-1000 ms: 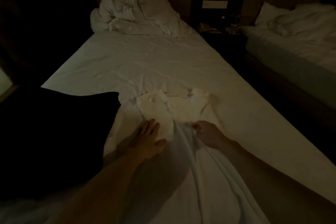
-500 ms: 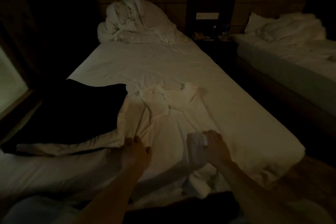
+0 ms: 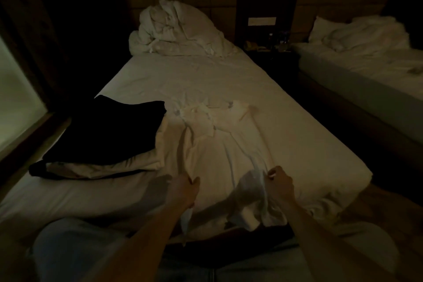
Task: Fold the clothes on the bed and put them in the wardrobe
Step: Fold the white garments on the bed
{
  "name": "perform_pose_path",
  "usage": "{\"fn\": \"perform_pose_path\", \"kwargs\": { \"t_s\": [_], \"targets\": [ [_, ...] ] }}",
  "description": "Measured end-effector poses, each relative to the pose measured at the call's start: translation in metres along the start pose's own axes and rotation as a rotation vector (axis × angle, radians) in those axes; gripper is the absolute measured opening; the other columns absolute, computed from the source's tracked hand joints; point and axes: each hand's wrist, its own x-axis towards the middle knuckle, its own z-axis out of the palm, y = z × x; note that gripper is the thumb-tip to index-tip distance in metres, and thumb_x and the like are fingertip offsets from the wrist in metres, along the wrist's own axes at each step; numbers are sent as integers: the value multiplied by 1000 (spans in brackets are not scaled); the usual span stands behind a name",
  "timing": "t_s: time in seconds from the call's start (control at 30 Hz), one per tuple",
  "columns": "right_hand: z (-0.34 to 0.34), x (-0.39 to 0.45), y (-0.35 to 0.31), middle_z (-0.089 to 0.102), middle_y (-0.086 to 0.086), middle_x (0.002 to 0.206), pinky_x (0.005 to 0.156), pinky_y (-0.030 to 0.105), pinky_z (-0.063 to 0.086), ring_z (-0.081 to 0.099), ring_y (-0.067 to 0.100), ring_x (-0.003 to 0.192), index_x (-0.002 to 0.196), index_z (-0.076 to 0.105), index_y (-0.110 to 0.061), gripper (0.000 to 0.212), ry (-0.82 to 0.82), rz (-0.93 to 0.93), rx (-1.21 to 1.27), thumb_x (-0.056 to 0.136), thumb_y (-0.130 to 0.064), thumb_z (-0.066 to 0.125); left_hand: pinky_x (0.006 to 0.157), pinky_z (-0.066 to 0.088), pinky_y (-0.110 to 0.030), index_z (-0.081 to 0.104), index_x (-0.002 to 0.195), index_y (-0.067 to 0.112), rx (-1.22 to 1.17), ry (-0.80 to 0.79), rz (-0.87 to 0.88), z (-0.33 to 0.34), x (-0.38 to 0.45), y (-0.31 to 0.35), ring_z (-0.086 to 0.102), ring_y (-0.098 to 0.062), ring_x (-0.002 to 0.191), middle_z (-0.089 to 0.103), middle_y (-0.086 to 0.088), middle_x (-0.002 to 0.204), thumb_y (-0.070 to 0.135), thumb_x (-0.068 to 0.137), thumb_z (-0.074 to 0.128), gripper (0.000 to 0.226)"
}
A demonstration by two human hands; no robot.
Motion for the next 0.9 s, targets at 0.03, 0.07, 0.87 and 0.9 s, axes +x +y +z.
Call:
{"fn": "perform_pose_path", "kwargs": {
  "t_s": [0.03,0.07,0.87,0.9],
  "targets": [
    [-4,-1,3,65,18,100,74,34,46,62,37,97,107,55,-7,25,40,17,41,93,-27,61,81,55,-32,57,100,7,75,37,4,-3,-1,-6,69,-20,83,66,-11,93,40,95,50,34],
    [-9,-2,8,65,20,104,75,35,47,62,38,99,110,54,-5,30,81,56,56,93,-29,61,89,51,-35,55,112,9,174,42,-2,-5,-2,-12,65,-27,100,64,-12,108,42,94,49,38],
    [-7,-31,22,63,12,125,94,41,52,63,30,107,132,53,-7,56,-432,192,496,86,-32,73,107,23,-16,5,153,12,-126,-527,197,8,-26,-50,26,-17,141,21,-1,154,30,81,78,104],
    [-8,-29,21,61,12,128,95,41,51,62,30,109,133,52,-8,55,-397,172,466,86,-29,72,110,22,-21,0,153,14,-106,-520,174,8,-29,-51,22,-20,144,16,-4,157,22,84,75,103]
  ]
}}
